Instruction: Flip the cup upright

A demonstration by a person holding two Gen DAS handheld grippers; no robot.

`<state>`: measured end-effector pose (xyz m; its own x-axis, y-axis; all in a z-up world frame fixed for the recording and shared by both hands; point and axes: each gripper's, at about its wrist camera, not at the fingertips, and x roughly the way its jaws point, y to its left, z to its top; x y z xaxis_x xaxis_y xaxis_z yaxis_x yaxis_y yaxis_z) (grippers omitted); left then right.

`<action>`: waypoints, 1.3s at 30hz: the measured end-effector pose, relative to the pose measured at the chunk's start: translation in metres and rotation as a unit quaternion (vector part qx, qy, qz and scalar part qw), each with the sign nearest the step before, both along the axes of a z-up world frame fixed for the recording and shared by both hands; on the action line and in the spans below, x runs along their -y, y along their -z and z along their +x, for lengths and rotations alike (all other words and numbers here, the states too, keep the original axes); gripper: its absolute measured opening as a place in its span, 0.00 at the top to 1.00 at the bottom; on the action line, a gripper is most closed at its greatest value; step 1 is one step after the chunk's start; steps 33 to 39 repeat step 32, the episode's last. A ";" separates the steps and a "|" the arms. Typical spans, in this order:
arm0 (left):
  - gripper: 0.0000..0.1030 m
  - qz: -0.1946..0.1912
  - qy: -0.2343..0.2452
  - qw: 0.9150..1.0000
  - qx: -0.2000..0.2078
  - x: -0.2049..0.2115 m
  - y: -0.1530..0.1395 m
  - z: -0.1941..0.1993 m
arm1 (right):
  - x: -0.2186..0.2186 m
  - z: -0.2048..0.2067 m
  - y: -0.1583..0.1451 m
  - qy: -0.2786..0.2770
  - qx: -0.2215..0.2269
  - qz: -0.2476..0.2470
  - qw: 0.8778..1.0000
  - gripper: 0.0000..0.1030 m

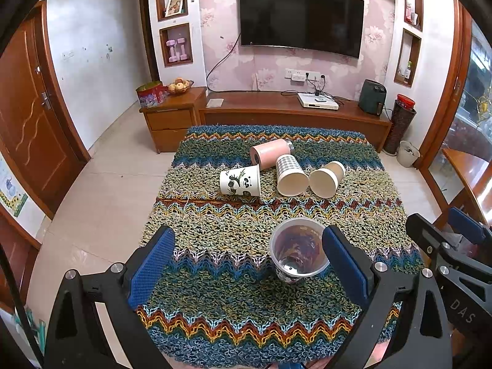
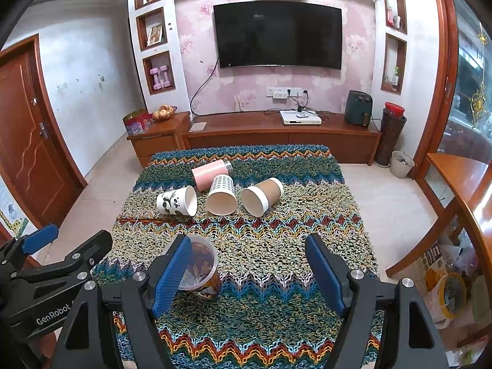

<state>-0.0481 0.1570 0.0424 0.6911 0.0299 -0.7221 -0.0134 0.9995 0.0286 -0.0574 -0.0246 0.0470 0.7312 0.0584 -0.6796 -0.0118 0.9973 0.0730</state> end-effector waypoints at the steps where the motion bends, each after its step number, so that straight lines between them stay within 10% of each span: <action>1: 0.06 0.000 0.000 1.000 0.000 0.000 0.000 0.000 | 0.000 0.000 0.000 0.000 0.000 -0.001 1.000 0.25; 39: 0.06 -0.002 0.003 1.000 -0.004 0.001 0.002 0.000 | 0.001 -0.003 0.001 0.008 0.001 0.006 1.000 0.25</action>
